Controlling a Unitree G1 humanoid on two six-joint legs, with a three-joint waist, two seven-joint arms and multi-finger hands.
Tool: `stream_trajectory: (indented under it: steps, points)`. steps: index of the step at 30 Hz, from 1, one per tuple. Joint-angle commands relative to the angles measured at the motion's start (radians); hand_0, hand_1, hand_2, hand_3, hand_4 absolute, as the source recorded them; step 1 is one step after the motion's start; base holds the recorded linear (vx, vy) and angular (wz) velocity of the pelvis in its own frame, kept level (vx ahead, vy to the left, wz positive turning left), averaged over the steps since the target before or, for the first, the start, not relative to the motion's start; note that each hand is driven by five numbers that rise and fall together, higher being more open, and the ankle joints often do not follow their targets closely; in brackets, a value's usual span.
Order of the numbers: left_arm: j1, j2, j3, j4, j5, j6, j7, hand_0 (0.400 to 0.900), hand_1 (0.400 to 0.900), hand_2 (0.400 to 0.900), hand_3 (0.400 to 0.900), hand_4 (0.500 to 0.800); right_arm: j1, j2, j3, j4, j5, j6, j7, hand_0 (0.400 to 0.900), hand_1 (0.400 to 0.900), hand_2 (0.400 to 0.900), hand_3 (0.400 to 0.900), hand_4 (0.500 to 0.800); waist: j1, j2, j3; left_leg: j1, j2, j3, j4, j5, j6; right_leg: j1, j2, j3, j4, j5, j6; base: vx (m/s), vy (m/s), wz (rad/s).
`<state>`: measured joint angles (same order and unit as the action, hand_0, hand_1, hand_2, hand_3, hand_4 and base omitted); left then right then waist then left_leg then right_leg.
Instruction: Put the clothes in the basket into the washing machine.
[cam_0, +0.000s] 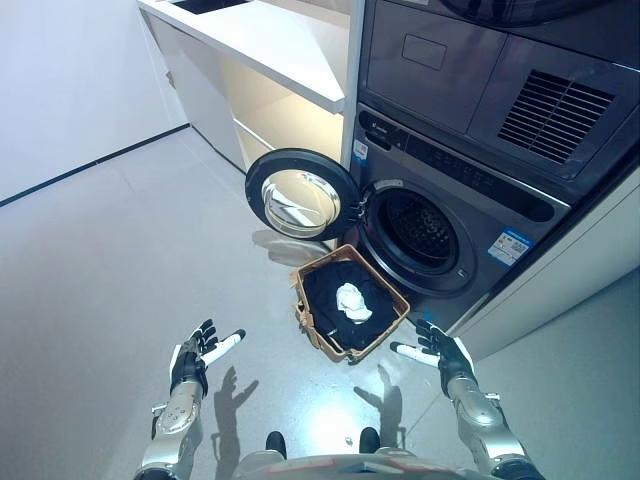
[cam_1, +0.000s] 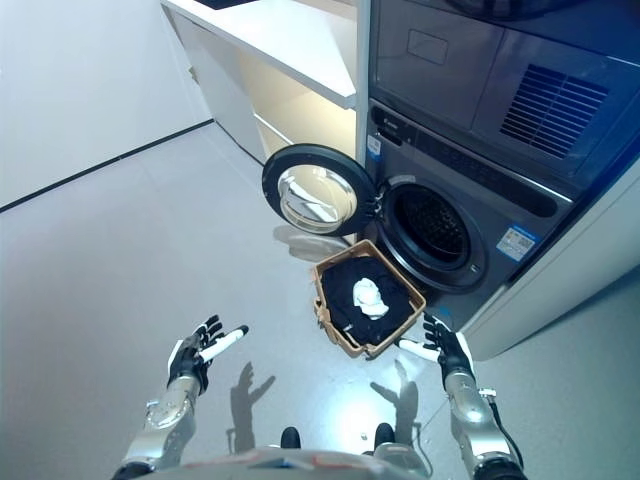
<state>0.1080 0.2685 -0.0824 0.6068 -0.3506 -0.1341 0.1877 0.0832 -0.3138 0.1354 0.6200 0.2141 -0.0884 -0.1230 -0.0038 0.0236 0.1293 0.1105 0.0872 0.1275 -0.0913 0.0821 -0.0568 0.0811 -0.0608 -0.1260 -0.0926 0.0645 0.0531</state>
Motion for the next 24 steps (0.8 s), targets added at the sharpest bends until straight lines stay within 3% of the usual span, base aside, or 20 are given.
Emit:
stream_trajectory:
  steps: [1,15,24]
  points:
    - [-0.068,0.050,0.005,-0.040,0.037,-0.067,0.002,0.900,0.900,0.900,0.900,0.800,-0.057,-0.017,0.013,-0.077,-0.005,-0.064,-0.006,0.900,0.900,0.900,0.900,0.800,0.003,-0.051,-0.001,0.036,-0.015,-0.002,0.023,-0.104,0.018,0.022,-0.071,-0.050,0.005,0.001,0.060,0.00,0.000,0.00]
    - [-0.072,0.060,0.003,-0.024,0.068,-0.060,0.011,0.900,0.900,0.900,0.900,0.800,-0.049,-0.021,0.010,-0.076,-0.002,-0.061,-0.006,0.900,0.900,0.900,0.900,0.800,-0.006,-0.046,0.008,0.036,-0.007,-0.006,0.020,-0.098,0.010,0.022,-0.060,-0.046,0.005,-0.006,0.052,0.00,-0.015,0.00]
    - [-0.109,0.065,-0.009,0.001,0.043,-0.057,0.017,0.900,0.900,0.900,0.900,0.800,-0.041,-0.038,-0.002,-0.084,0.023,-0.075,-0.005,0.900,0.900,0.900,0.900,0.800,-0.021,-0.063,0.028,-0.015,0.069,-0.027,0.073,-0.072,-0.026,-0.047,0.009,-0.024,0.117,-0.075,-0.001,0.00,-0.169,0.04]
